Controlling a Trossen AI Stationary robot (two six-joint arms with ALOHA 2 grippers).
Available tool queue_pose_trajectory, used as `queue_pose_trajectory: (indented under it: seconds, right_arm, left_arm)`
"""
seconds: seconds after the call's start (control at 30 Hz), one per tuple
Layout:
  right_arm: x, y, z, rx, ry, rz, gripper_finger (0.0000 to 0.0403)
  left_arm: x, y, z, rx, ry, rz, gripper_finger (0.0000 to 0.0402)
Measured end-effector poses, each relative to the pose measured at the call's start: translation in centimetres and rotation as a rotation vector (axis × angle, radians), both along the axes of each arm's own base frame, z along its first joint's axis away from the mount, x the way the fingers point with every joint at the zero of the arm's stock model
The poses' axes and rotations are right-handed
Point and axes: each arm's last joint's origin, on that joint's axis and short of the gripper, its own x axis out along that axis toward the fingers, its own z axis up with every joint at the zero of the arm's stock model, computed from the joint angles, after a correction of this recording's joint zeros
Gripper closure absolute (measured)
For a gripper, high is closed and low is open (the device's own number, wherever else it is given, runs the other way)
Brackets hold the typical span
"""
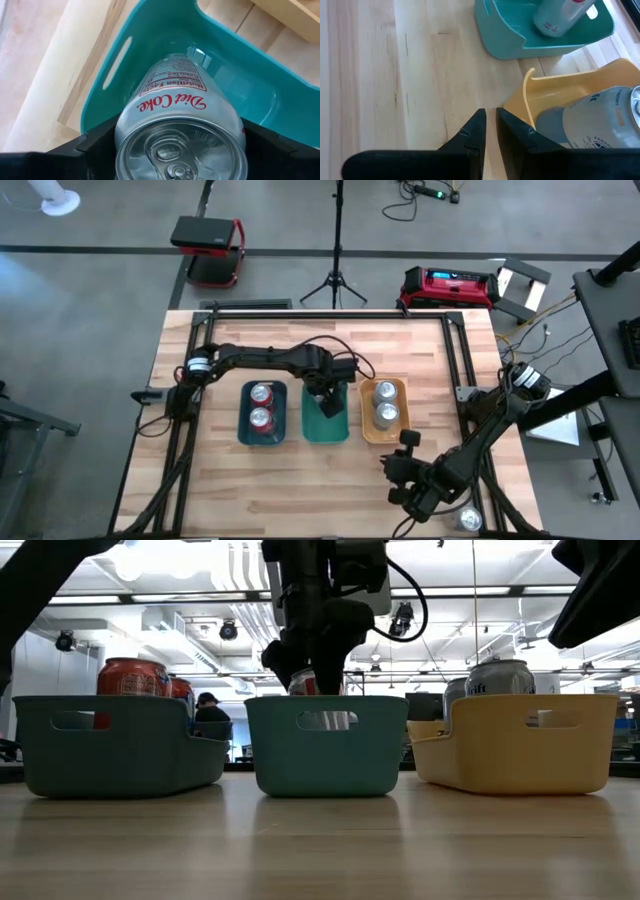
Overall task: Sort soda cans
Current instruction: Put the left red-silver soda can into the green bin
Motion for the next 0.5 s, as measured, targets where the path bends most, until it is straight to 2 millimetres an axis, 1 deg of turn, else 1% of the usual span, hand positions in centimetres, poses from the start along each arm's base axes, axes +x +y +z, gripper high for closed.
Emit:
queue_pose_trajectory:
  seconds: [0.2, 0.33, 0.5]
  right_arm:
    - [0.01, -0.02, 0.00, -0.001, 0.003, 0.002, 0.0358]
    - [0.06, -0.07, 0.00, -0.002, 0.003, 0.001, 0.0336]
    - [0.05, -0.06, -0.02, 0.001, 0.009, 0.004, 0.0300]
  left_arm:
    - [-0.06, -0.15, -0.07, -0.045, 0.005, -0.003, 0.0097]
    - [0.00, -0.14, -0.06, -0.045, -0.002, 0.001, 0.0097]
    - [-0.01, -0.11, -0.06, -0.045, -0.001, 0.010, 0.0097]
